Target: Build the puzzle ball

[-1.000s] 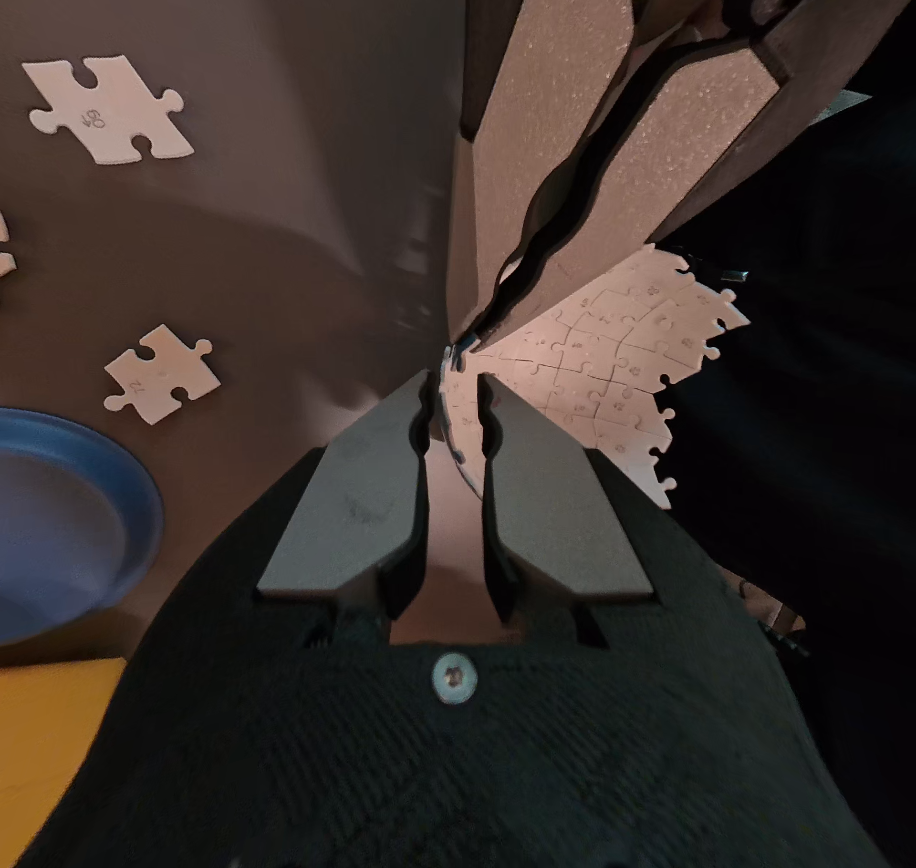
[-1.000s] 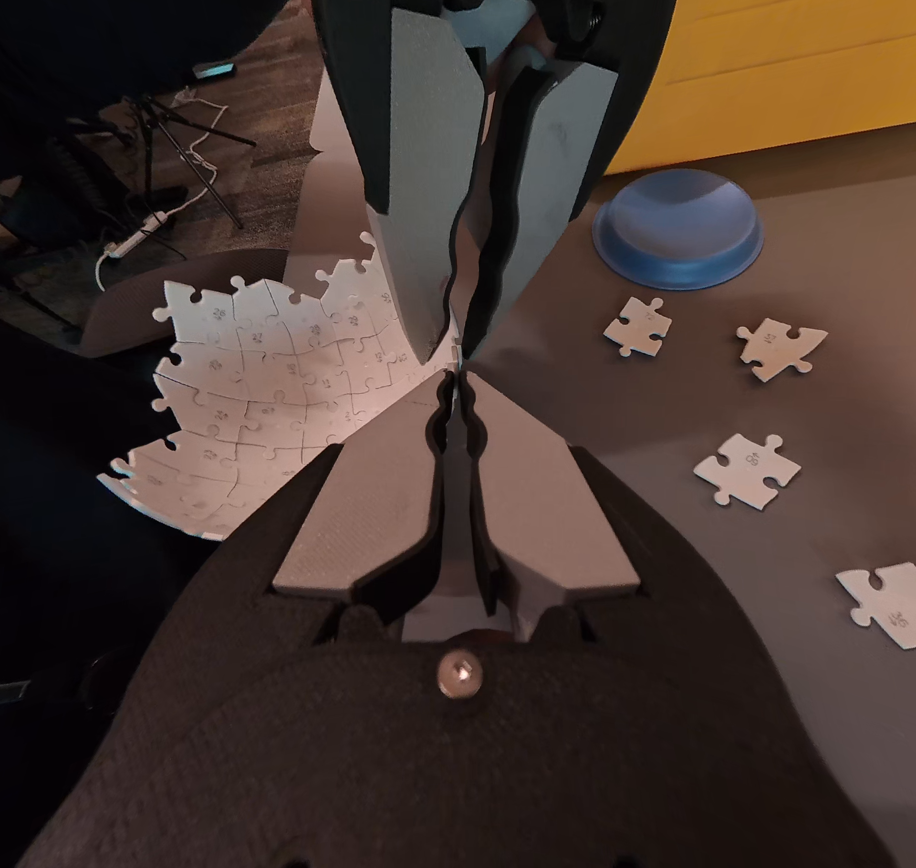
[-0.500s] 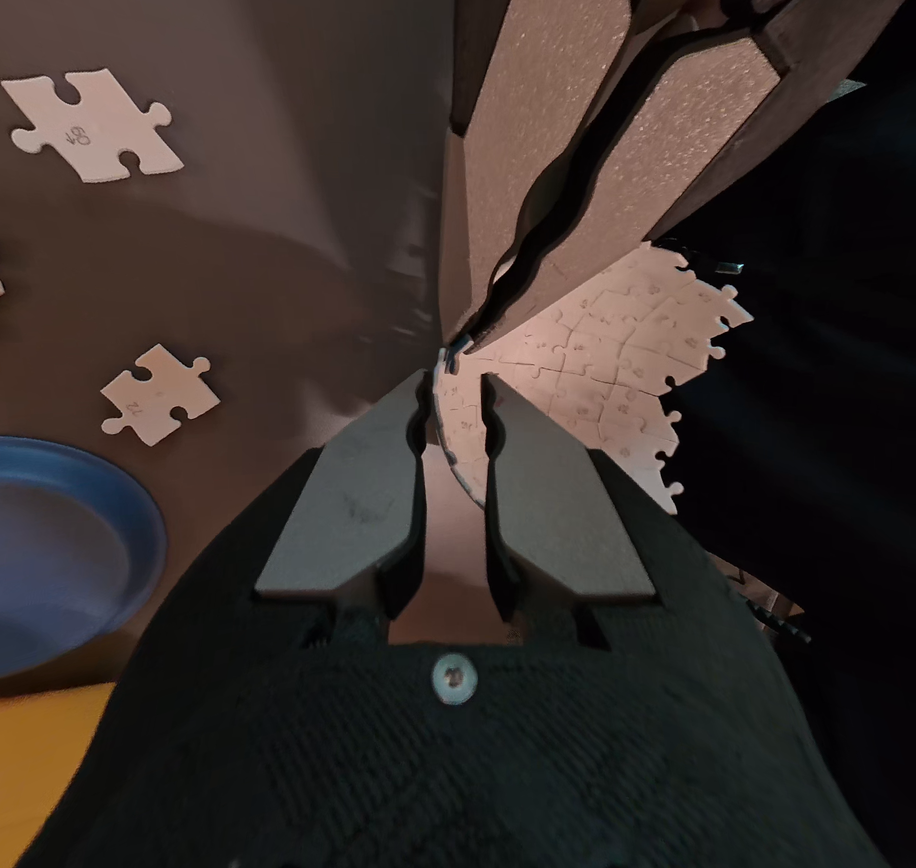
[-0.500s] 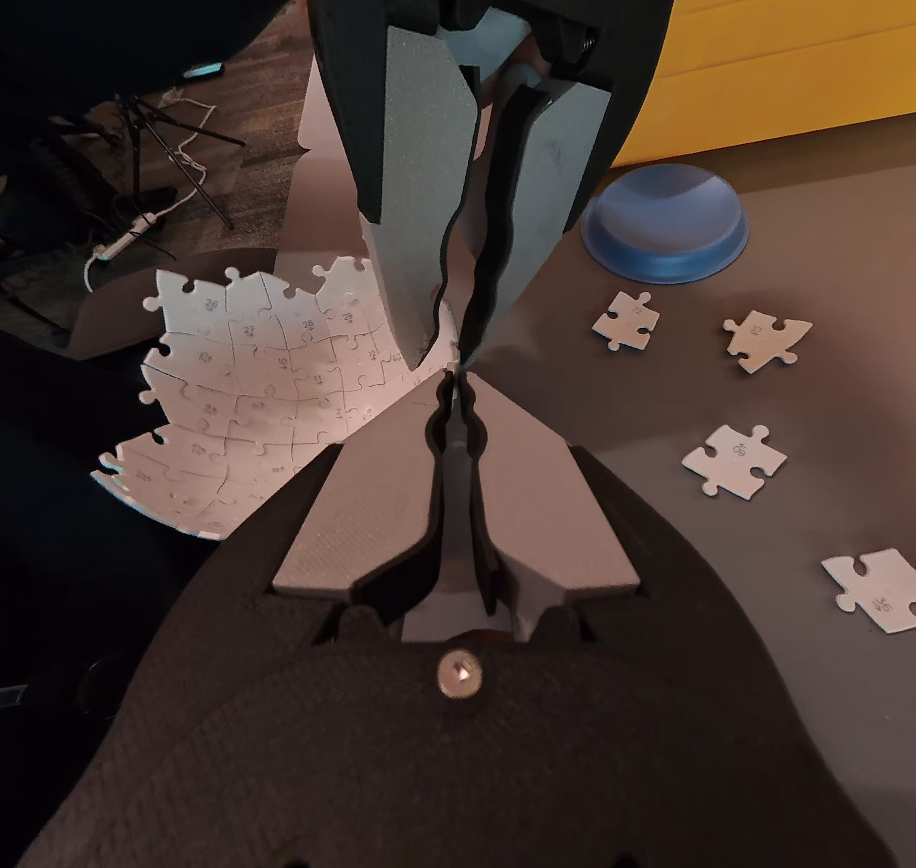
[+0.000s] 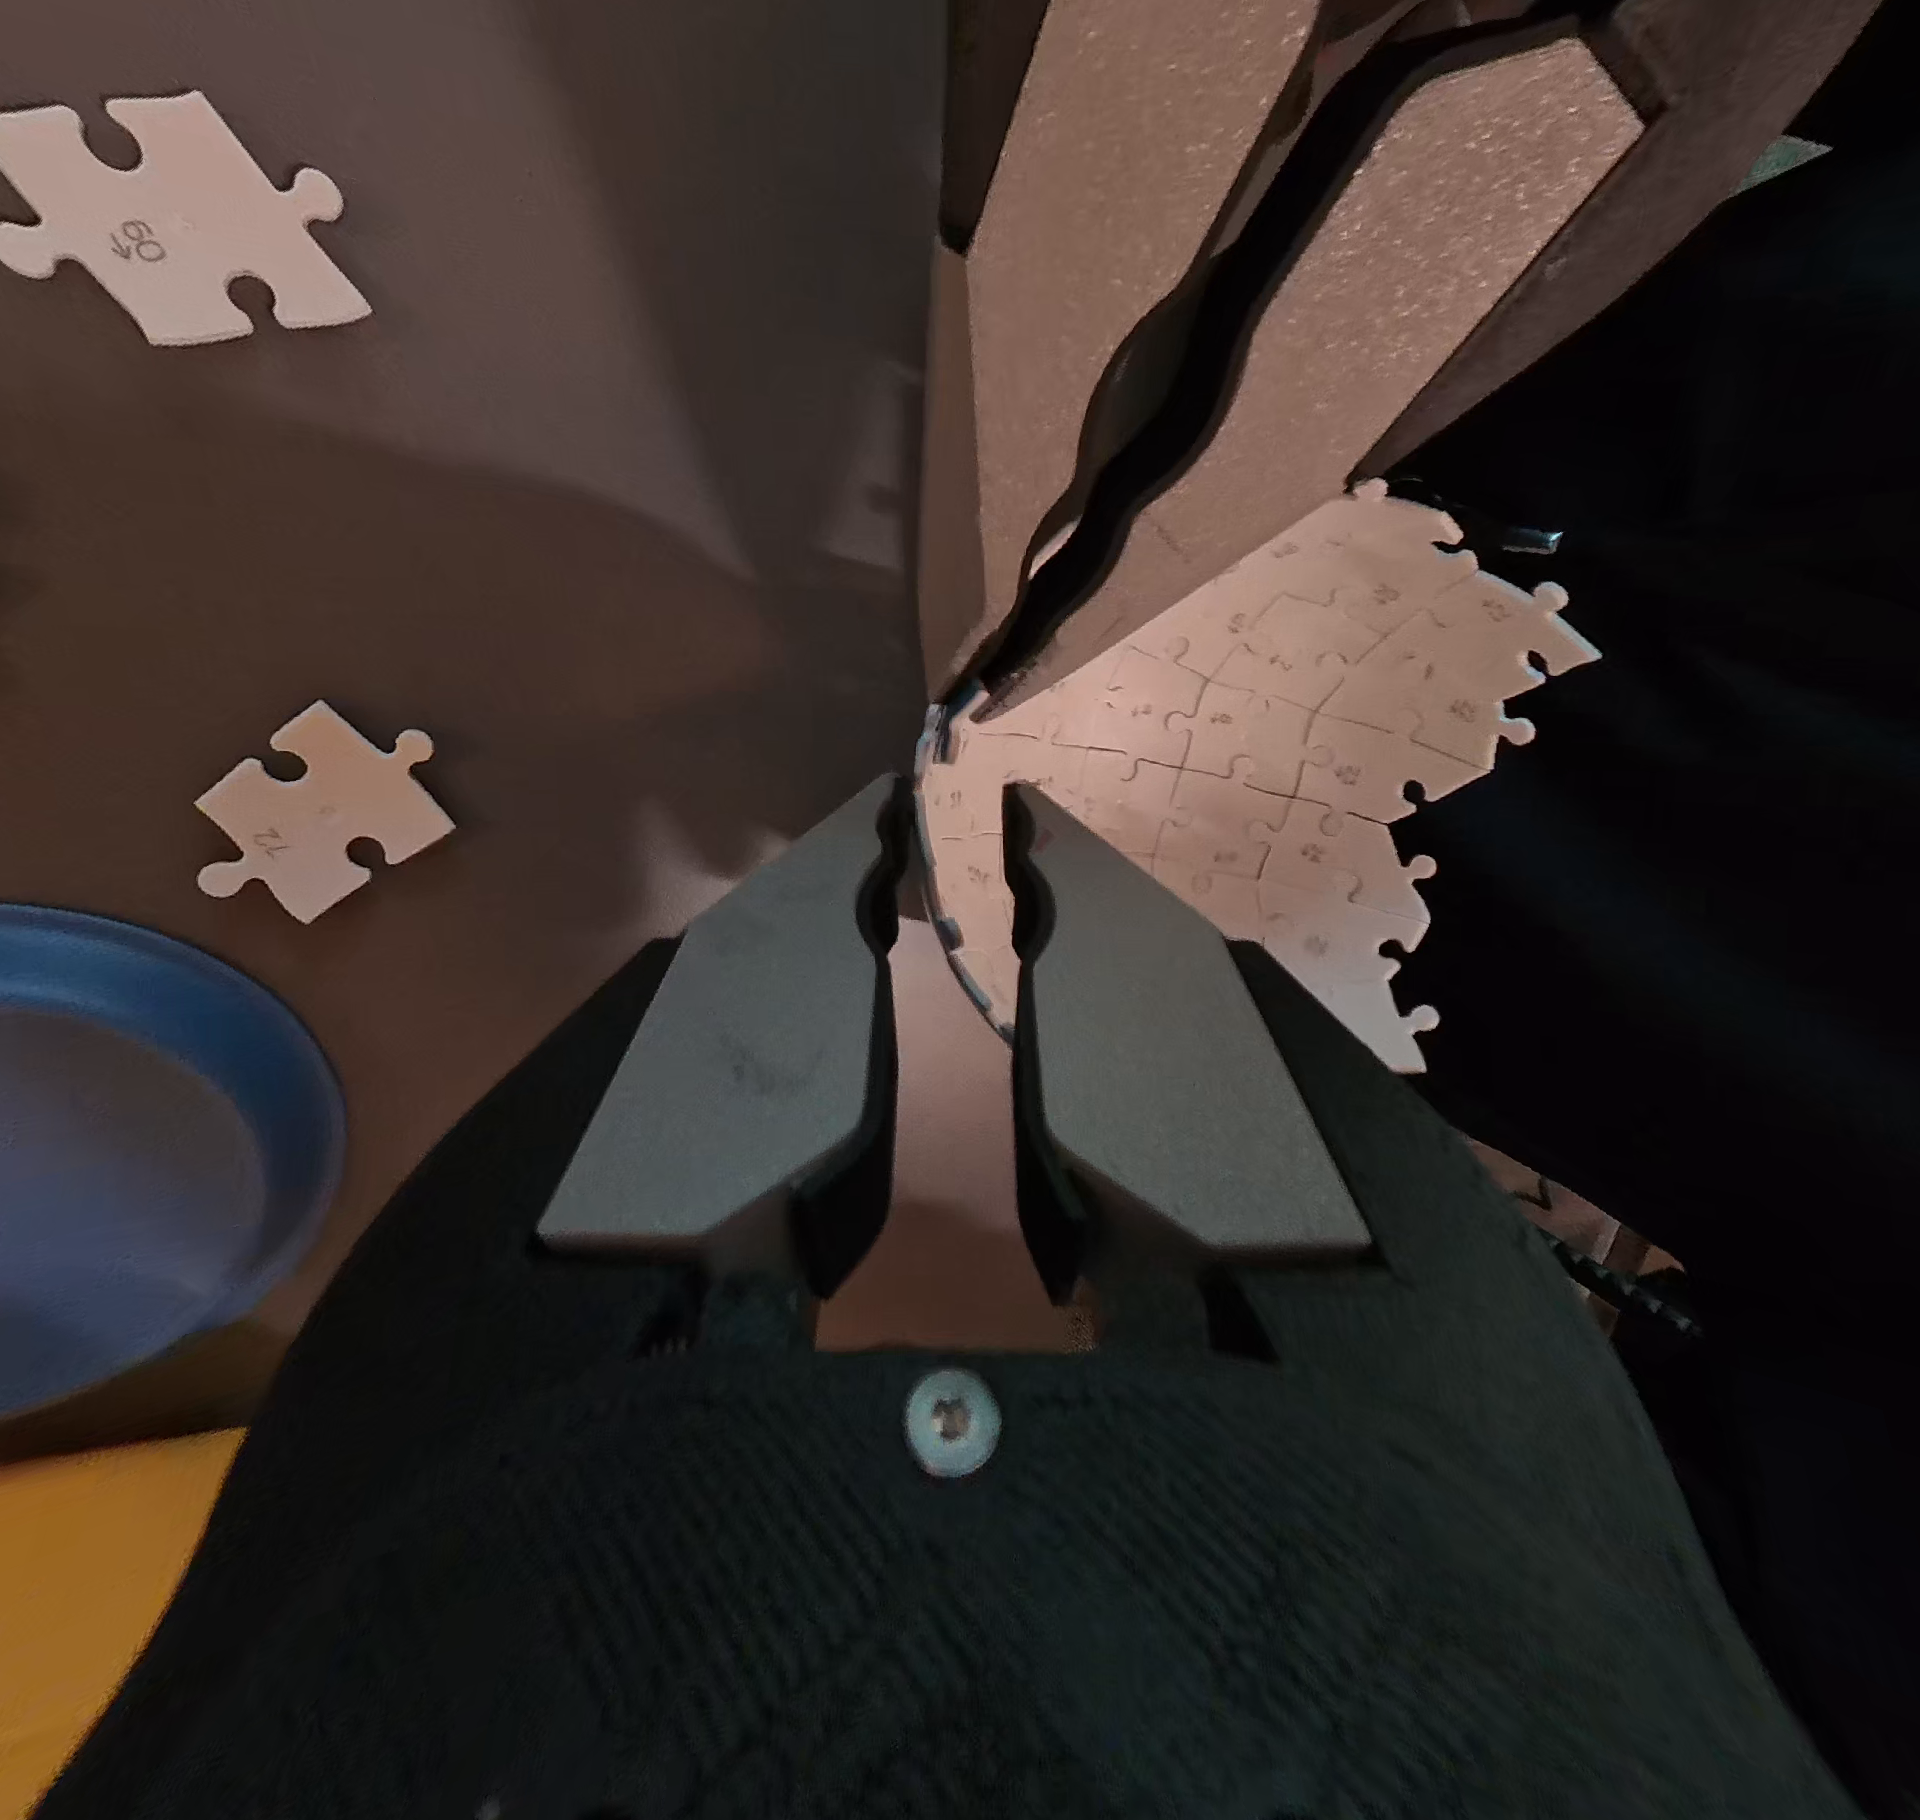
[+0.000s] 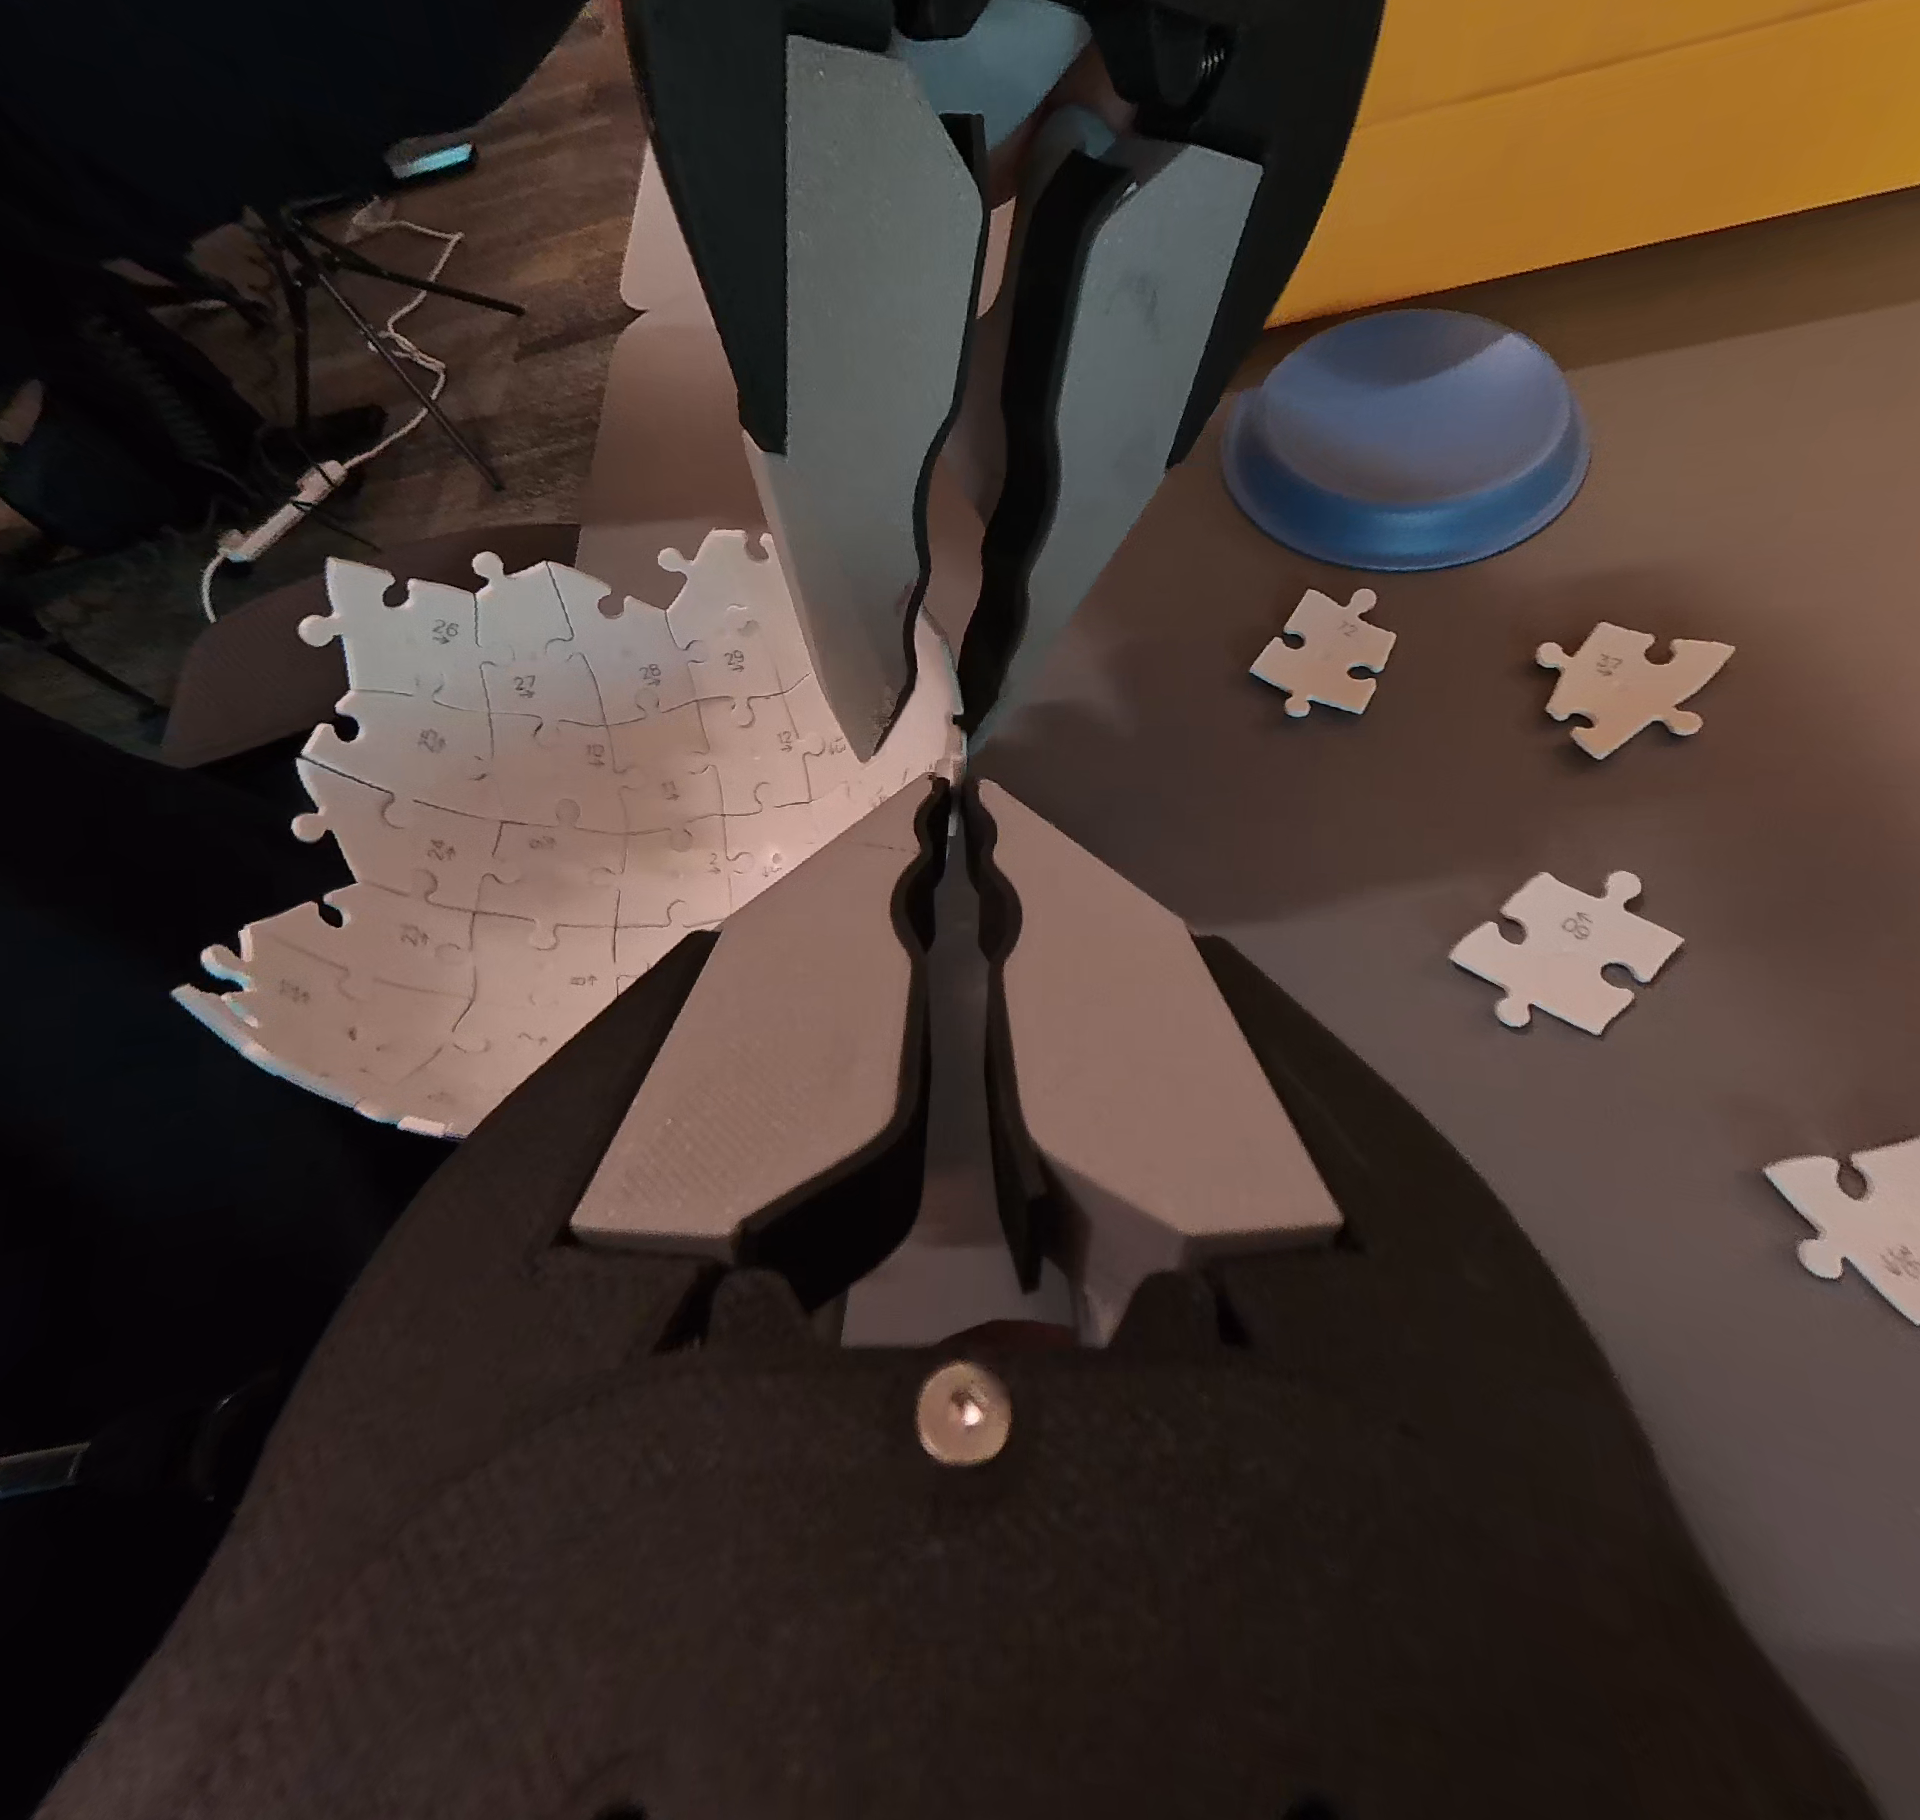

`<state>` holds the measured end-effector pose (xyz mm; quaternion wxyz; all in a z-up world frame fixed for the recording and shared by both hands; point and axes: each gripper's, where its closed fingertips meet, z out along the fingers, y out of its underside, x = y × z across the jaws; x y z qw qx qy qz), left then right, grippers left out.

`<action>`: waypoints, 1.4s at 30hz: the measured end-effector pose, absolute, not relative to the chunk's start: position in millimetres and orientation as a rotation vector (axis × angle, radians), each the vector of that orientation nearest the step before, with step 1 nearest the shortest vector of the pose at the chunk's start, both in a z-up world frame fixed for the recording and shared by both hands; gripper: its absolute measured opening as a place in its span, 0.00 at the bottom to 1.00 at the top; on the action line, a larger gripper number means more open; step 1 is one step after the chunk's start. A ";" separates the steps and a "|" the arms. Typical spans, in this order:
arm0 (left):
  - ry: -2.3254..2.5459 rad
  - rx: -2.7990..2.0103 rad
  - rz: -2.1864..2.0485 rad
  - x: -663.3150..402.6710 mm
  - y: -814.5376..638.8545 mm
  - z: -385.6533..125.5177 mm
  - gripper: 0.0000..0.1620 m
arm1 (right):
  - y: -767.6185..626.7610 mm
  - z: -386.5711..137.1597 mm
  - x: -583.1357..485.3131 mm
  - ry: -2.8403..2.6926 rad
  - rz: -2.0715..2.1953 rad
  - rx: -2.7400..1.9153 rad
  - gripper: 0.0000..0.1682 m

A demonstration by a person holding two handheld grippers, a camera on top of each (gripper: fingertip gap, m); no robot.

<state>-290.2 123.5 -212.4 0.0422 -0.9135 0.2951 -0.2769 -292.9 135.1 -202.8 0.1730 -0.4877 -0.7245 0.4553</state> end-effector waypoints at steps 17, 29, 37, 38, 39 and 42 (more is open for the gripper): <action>0.848 -2.785 -0.867 -298.6 128.7 -207.7 0.10 | 134.7 -203.2 -295.0 -2.046 1.271 -1.360 0.00; 0.917 -2.762 -0.935 -287.9 135.2 -211.6 0.12 | 137.3 -203.1 -292.4 -2.033 1.274 -1.378 0.00; 0.960 -2.778 -0.949 -283.2 132.9 -215.8 0.05 | 137.2 -203.0 -291.4 -2.029 1.278 -1.387 0.00; 0.955 -2.781 -0.949 -283.3 132.6 -215.7 0.05 | 137.4 -203.5 -291.4 -2.027 1.279 -1.394 0.00; 0.950 -2.782 -0.951 -283.3 132.3 -215.4 0.05 | 137.7 -203.9 -291.4 -2.025 1.280 -1.400 0.00; 0.937 -2.782 -0.946 -283.8 132.7 -215.5 0.05 | 138.6 -204.1 -291.4 -2.016 1.286 -1.416 0.00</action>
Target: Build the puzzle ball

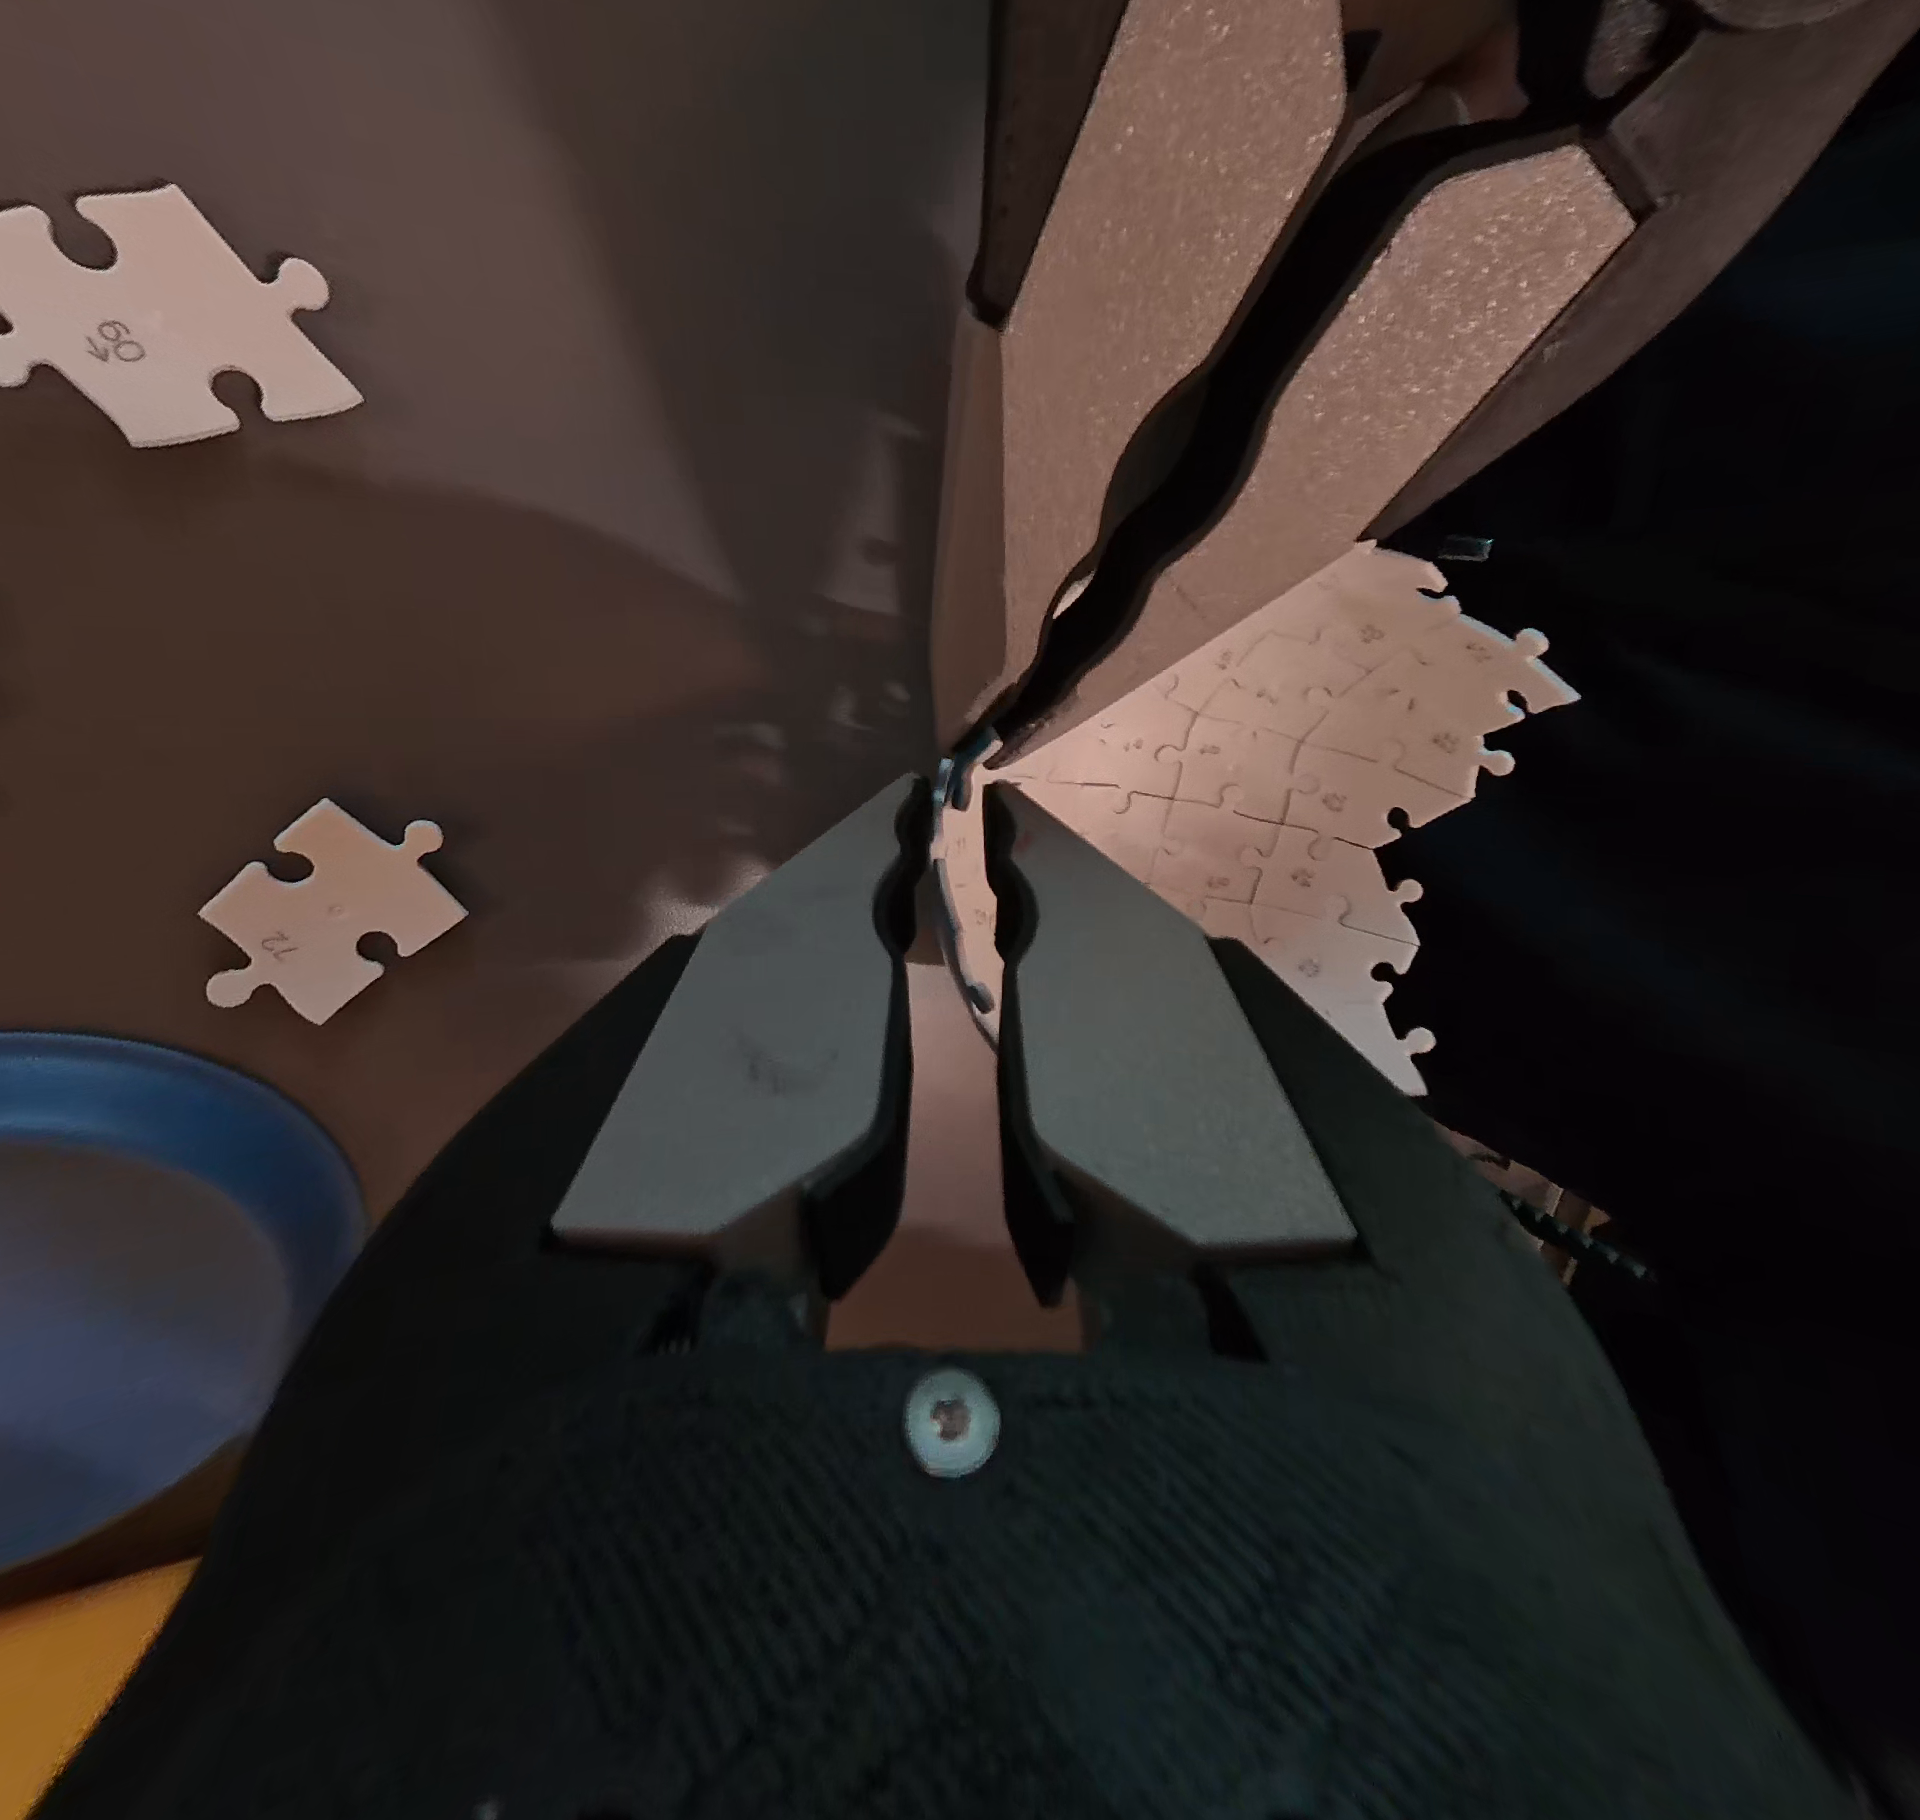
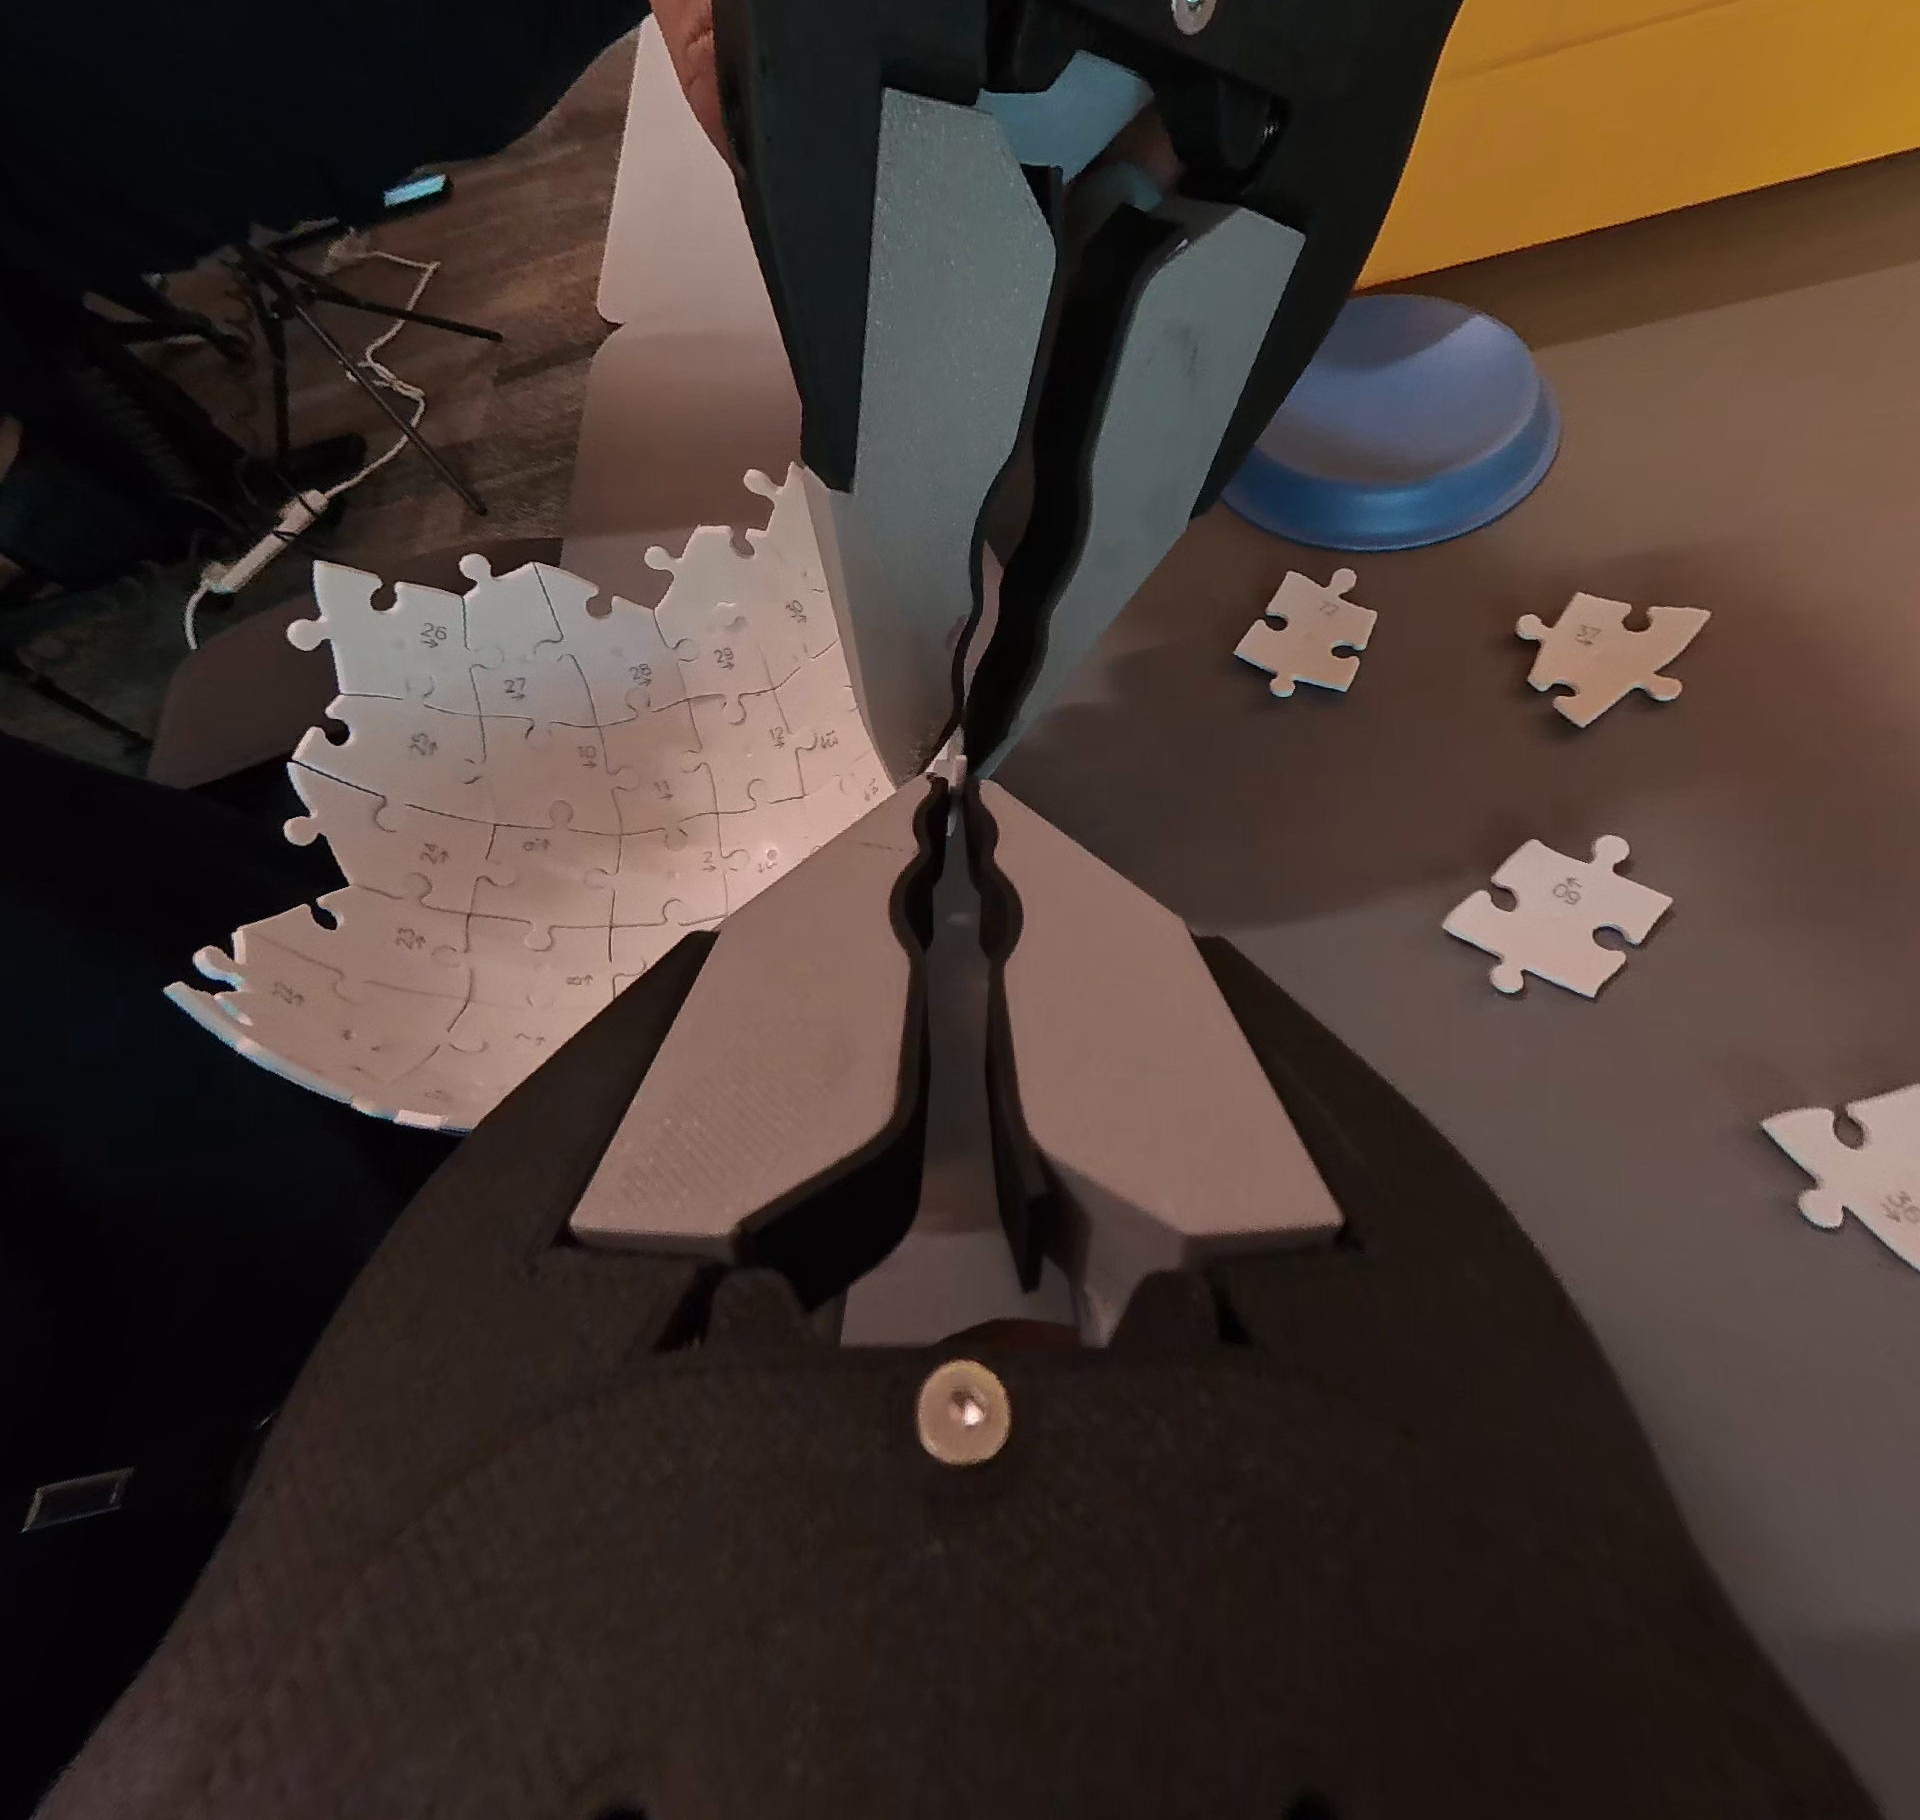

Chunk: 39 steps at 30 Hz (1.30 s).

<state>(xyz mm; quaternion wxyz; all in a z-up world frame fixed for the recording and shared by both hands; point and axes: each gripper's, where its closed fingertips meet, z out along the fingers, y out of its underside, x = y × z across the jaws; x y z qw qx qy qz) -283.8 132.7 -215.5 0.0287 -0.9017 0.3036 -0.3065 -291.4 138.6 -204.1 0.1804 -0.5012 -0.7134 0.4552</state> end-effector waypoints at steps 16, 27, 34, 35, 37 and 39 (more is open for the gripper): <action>0.880 -2.802 -0.927 -285.3 131.1 -218.0 0.03 | 138.3 -204.2 -293.8 -1.994 1.291 -1.407 0.00; 0.883 -2.809 -0.908 -286.1 129.5 -218.6 0.01 | 137.2 -204.5 -295.2 -1.993 1.283 -1.378 0.00; 0.869 -2.807 -0.903 -284.8 128.0 -216.3 0.00 | 137.0 -205.4 -292.7 -2.018 1.300 -1.396 0.04; 0.866 -2.807 -0.897 -284.8 128.0 -215.7 0.00 | 135.7 -204.4 -291.4 -2.027 1.319 -1.397 0.05; 0.870 -2.806 -0.877 -284.8 127.7 -214.9 0.00 | 132.3 -203.6 -289.1 -2.056 1.352 -1.403 0.05; 0.878 -2.804 -0.850 -284.2 127.9 -214.4 0.00 | 130.5 -204.5 -287.8 -2.086 1.355 -1.409 0.05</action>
